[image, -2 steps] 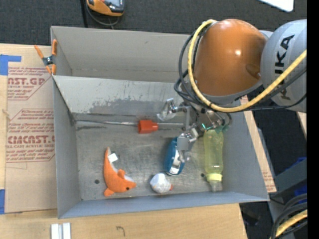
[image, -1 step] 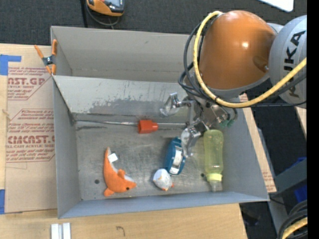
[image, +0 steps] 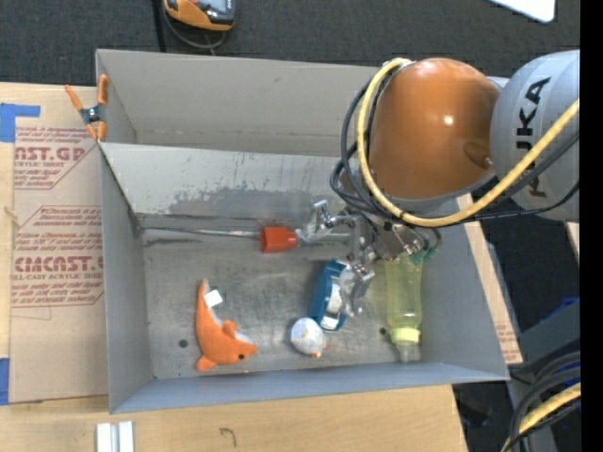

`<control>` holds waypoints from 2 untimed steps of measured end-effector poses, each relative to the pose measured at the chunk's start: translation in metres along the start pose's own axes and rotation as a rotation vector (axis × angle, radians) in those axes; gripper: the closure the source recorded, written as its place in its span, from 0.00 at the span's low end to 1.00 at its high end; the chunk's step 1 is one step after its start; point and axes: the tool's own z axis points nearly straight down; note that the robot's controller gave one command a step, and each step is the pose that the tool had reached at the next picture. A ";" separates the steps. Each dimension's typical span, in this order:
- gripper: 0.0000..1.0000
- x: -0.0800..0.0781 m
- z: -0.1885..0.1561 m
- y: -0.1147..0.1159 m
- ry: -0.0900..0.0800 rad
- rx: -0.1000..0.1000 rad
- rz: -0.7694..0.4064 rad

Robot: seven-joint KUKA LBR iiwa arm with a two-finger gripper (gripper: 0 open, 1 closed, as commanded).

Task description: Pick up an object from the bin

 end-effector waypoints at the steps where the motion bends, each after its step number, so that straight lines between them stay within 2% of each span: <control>1: 0.00 -0.003 0.066 -0.007 0.000 -0.001 -0.065; 2: 0.00 0.000 0.134 -0.009 0.001 -0.002 -0.084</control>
Offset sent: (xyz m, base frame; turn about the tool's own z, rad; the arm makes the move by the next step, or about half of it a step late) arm 0.0021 -0.0099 -0.1847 -0.0984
